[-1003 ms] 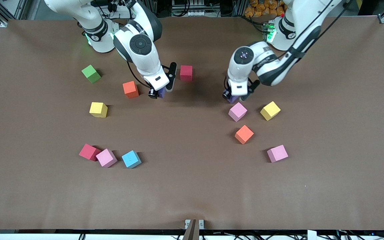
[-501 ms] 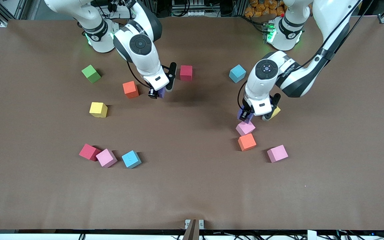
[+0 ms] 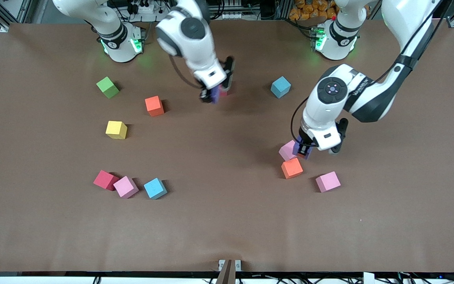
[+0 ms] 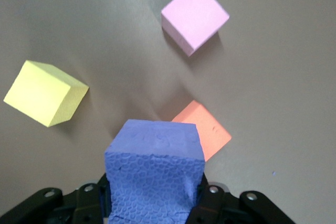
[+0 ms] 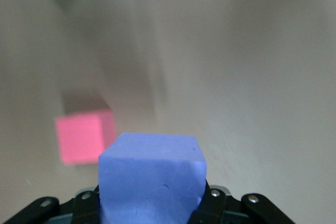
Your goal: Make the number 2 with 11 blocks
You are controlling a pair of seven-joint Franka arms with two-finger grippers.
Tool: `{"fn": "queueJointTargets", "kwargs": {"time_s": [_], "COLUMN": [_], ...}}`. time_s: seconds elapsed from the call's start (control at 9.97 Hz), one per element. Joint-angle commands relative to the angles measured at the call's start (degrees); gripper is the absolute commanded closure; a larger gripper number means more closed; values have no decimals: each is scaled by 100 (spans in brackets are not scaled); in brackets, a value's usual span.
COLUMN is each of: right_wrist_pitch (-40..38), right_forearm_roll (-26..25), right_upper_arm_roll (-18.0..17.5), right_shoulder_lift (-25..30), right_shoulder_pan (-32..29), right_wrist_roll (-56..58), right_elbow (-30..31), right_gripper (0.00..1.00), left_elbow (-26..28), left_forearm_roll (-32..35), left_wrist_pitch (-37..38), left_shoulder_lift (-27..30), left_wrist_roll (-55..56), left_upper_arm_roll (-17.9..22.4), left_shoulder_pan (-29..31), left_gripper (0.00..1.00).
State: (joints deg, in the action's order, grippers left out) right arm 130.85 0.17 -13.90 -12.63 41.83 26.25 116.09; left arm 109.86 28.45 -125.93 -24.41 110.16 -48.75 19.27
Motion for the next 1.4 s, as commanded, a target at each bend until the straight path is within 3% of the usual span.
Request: {"fn": "queueJointTargets", "kwargs": {"time_s": [0.0,0.2,0.7,1.0,1.2,1.3], "right_wrist_pitch": [97,590,661,696,1290,1477], "right_forearm_roll": [-8,-26,-290,-290,-281,-290], "right_upper_arm_roll": [-7,-16,-60,-60,-130,-339], "right_shoulder_lift": [-905,-1354,-1733,-1743,-1673,-1664], "right_shoulder_pan": [579,826,871,933,845,610], "right_wrist_roll": [-522,-499,-16,-67,-111,-129], "right_elbow": [-832,-817,-737,-598,-116,17], "right_gripper": [76,77,78,78,78,78], "left_elbow": [-105,-96,-105,-105,-96,-96], "left_forearm_roll": [47,38,47,47,47,47], "left_wrist_pitch": [138,147,147,147,147,147], "left_shoulder_lift": [-108,-125,-187,-205,-213,-213], "left_wrist_roll": [6,-3,15,32,32,24], "left_upper_arm_roll": [-47,-38,-38,-38,-38,-38], "left_shoulder_pan": [24,68,156,147,147,147], "left_gripper": [100,100,100,100,100,100]}}
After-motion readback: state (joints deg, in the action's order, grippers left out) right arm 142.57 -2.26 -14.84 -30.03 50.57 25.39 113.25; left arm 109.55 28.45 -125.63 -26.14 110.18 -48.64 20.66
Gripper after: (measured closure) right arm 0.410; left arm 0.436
